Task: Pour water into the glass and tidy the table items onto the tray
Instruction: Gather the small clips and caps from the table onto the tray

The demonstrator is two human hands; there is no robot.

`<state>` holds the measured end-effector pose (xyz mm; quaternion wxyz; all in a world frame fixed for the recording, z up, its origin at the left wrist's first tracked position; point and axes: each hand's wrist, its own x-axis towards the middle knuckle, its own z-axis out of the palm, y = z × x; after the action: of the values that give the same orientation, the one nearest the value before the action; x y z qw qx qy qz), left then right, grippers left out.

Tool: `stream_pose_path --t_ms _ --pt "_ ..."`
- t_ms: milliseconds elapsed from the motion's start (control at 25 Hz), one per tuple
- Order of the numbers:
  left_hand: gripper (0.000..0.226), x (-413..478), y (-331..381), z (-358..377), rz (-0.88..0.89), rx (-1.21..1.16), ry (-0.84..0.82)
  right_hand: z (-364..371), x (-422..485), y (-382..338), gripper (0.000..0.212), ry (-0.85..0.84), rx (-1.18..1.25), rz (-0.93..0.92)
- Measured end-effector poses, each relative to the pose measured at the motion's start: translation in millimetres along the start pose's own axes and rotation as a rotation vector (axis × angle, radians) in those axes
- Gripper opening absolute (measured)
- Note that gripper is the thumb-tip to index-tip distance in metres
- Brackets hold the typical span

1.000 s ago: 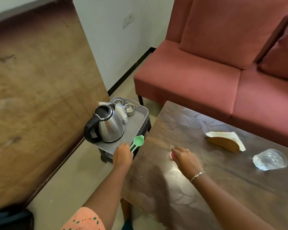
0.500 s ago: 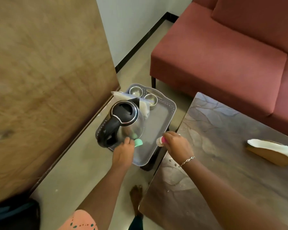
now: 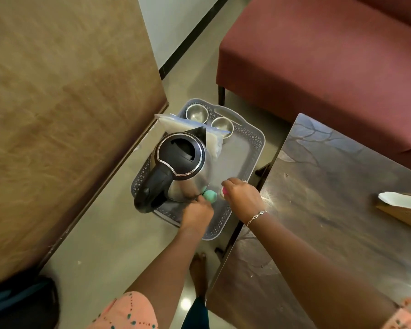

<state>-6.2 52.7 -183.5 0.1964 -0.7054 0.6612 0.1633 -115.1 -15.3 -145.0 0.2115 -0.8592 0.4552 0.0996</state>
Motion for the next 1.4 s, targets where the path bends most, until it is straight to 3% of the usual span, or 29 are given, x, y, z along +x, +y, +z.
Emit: stream_pose_path --t_ms 80,160,400,520,600,720,840,920,1000,1160,1400 --pt "0.015 -2.2 0.7 0.0 -0.003 0.048 -0.103 5.3 0.2 -4.0 0.022 -0.016 -0.01 0.008" --pt "0.024 -1.0 -0.4 11.5 0.014 0.08 -0.091 9.4 -3.6 -9.6 0.022 -0.049 -0.001 0.005" --pt "0.029 -7.2 -18.1 14.5 -0.076 -0.182 -0.073 31.8 -20.9 -22.2 0.022 -0.083 0.044 -0.055" --pt "0.027 -11.5 -26.5 15.4 -0.129 -0.289 -0.093 41.6 -23.0 -28.5 0.024 -0.139 -0.032 -0.081" --pt "0.029 -11.9 -29.1 13.3 -0.181 -0.409 -0.13 41.4 -22.7 -35.2 0.022 -0.085 -0.083 -0.159" --pt "0.029 -10.7 -30.5 8.8 -0.205 -0.501 -0.167 48.5 -21.7 -38.0 0.042 -0.077 -0.08 -0.191" --pt "0.028 -16.9 -28.4 1.7 -0.219 -0.533 -0.165 59.8 -24.8 -34.9 0.044 -0.068 -0.056 -0.229" --pt "0.025 -24.8 -25.1 -2.8 -0.251 -0.536 -0.105 55.7 -31.8 -28.0 0.032 0.046 -0.023 -0.244" --pt "0.02 -36.5 -16.1 -9.0 -0.252 -0.492 0.077 46.4 -43.9 -15.0 0.02 0.18 0.024 -0.202" --pt "0.015 -59.0 31.0 -17.5 -0.092 -0.368 0.446 32.1 -75.9 18.7 0.056 0.313 -0.048 -0.104" --pt "0.069 -89.5 158.8 -10.9 0.054 -0.274 0.351 45.4 -179.2 92.5 0.075 0.335 -0.115 0.061"
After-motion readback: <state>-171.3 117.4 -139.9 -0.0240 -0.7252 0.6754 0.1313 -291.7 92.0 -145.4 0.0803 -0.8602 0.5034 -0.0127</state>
